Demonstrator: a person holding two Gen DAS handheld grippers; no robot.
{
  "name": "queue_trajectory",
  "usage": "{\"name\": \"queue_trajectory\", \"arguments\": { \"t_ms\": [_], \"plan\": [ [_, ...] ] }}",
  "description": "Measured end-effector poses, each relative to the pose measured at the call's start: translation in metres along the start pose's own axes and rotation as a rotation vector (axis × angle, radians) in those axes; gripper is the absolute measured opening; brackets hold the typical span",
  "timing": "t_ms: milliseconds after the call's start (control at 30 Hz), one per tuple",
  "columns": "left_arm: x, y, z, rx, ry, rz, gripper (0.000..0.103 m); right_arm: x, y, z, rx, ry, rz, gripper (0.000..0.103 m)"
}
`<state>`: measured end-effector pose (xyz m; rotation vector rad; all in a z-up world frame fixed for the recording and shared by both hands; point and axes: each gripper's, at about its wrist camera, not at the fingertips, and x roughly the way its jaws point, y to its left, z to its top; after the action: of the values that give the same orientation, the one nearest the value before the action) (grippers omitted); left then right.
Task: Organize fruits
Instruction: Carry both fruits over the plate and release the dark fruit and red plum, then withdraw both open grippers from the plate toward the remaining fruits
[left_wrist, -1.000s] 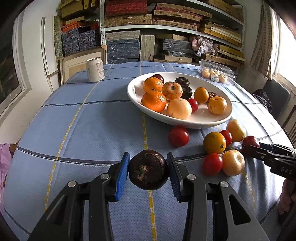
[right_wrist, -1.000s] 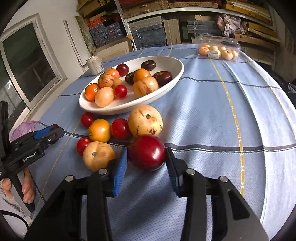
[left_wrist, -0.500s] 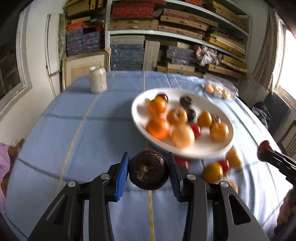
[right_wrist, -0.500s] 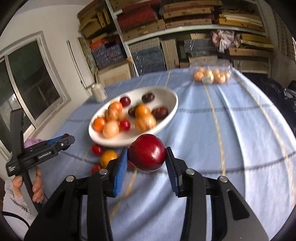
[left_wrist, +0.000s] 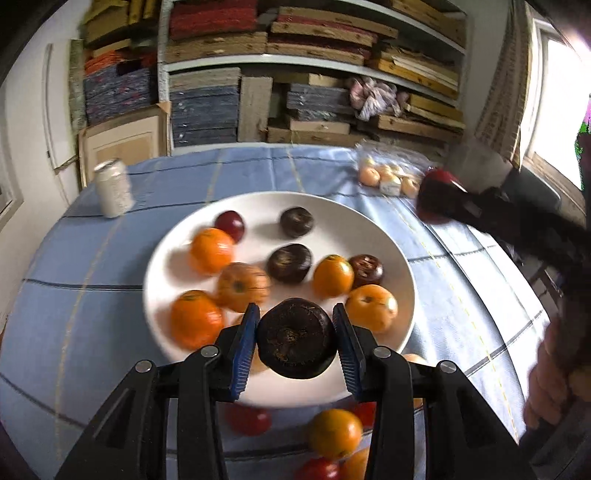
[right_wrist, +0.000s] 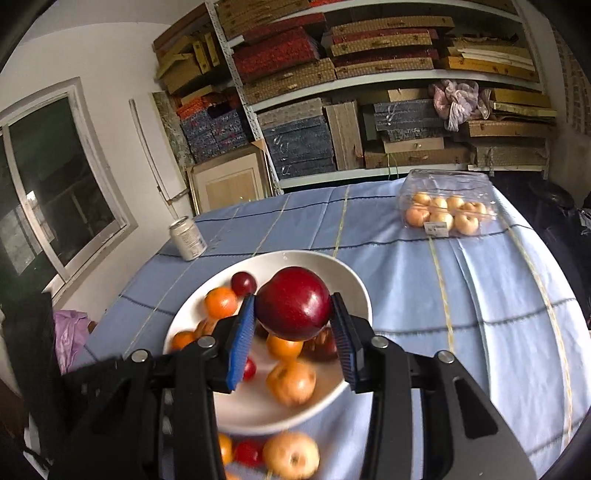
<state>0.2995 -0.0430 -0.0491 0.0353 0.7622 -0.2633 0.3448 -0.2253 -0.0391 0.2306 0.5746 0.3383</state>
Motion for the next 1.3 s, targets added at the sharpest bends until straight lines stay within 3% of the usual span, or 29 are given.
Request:
{"name": "queue_trajectory", "arguments": {
  "t_ms": [300,600,667,733,800,867,933,1233,1300],
  "plan": [
    [0.035,-0.007,-0.001,0.012,0.053,-0.019,0.041,0.075,-0.011,0.014,-0.004,0.085,-0.006,0.039],
    [0.043,-0.006,0.000,0.020,0.050,-0.010,0.041,0.098,-0.019,0.007,0.007,0.114,-0.011,0.042],
    [0.042,-0.007,0.000,0.027,0.047,-0.003,0.041,0.096,-0.020,0.007,0.007,0.102,-0.018,0.042],
    [0.041,-0.008,0.000,0.030,0.047,-0.004,0.045,0.091,-0.019,0.008,0.000,0.093,-0.019,0.051],
    [0.037,-0.008,0.000,0.029,0.037,-0.007,0.057,0.085,-0.018,0.009,-0.003,0.075,-0.027,0.052],
    [0.032,-0.010,0.001,0.030,0.022,-0.002,0.062,0.078,-0.015,0.011,-0.008,0.064,-0.025,0.052],
    [0.023,-0.011,0.001,0.040,-0.015,0.044,0.071,0.068,-0.012,0.013,-0.013,0.048,-0.028,0.052],
    [-0.017,-0.001,0.001,0.001,-0.093,0.090,0.074,-0.010,-0.005,-0.010,0.024,-0.061,-0.018,0.067],
    [-0.028,0.003,-0.006,-0.011,-0.103,0.098,0.081,-0.025,-0.008,-0.024,0.045,-0.076,-0.014,0.068]
  ]
}}
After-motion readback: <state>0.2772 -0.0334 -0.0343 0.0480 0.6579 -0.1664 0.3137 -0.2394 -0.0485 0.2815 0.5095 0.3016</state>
